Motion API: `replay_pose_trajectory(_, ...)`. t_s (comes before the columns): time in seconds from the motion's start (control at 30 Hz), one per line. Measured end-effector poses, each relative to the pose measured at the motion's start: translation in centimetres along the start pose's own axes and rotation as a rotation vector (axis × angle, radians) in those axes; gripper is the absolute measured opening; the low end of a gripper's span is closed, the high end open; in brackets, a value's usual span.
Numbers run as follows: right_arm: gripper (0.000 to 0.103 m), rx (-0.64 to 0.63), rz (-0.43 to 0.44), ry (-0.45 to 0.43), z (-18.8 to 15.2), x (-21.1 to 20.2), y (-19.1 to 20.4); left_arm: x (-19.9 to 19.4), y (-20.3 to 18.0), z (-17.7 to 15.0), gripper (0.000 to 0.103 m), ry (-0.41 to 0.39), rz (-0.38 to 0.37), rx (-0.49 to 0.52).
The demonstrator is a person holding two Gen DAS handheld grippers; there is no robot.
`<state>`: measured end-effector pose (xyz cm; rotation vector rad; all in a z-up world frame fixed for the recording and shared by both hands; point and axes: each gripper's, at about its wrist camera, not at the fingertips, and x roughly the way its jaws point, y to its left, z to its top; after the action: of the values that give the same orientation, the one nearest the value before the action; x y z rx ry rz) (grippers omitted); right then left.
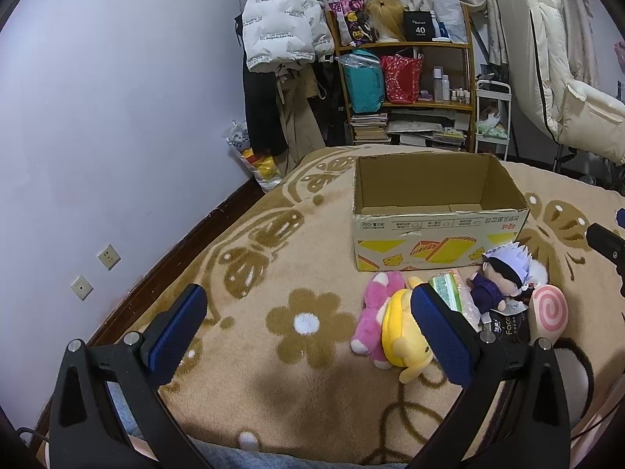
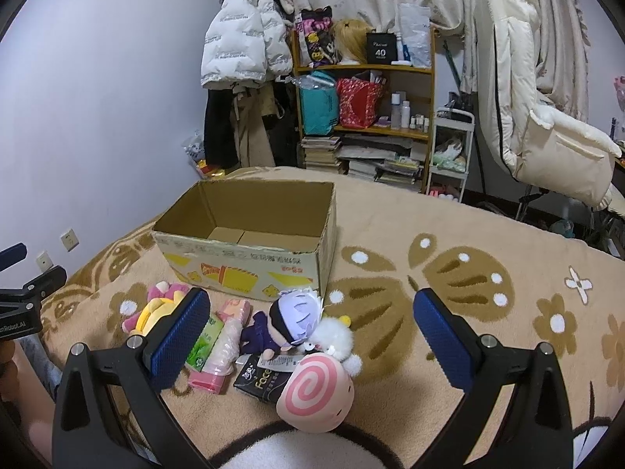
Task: Organize soft objects
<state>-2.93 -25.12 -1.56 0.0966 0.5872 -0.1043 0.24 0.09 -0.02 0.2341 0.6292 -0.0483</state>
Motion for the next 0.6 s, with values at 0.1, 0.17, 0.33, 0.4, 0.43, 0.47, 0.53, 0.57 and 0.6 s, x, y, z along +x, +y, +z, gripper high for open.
replay_pose_trajectory(0.1,0.103,0.015,0.001,-0.012,0.06,-0.17,-0.34,-0.05,-0.02,0.03,0.103,0.000,-0.001,0.000)
replay_pose_trajectory(0.17,0.103,0.020,-0.001,-0.008,0.01,-0.07,-0.49,-0.08,-0.05,0.03,0.103,0.000,0.000,0.001)
replay_pose_trajectory(0.33,0.103,0.016,-0.002,-0.005,-0.01,0.02,-0.54,-0.05,0.01,0.03,0.103,0.001,0.001,-0.001)
replay_pose_trajectory(0.4,0.103,0.013,0.000,-0.003,-0.02,0.00,-0.50,-0.10,0.00,0.02,0.103,0.001,-0.001,-0.002)
replay_pose_trajectory(0.43,0.103,0.012,0.000,-0.002,-0.01,0.03,-0.42,-0.06,0.00,0.04,0.103,0.000,0.001,-0.001)
replay_pose_trajectory(0.47,0.103,0.009,0.000,-0.001,-0.04,0.02,-0.29,-0.09,-0.01,0.04,0.103,-0.001,0.002,-0.001)
replay_pose_trajectory(0.53,0.103,0.010,0.000,-0.002,-0.05,0.05,-0.30,-0.12,-0.04,0.02,0.103,-0.001,0.003,-0.002)
replay_pose_trajectory(0.57,0.103,0.011,0.000,-0.001,-0.05,0.09,-0.34,-0.10,-0.01,0.04,0.103,-0.001,0.002,-0.002)
replay_pose_trajectory(0.6,0.103,0.011,0.000,-0.001,-0.03,0.03,-0.25,-0.09,-0.01,0.04,0.103,0.000,0.001,-0.002)
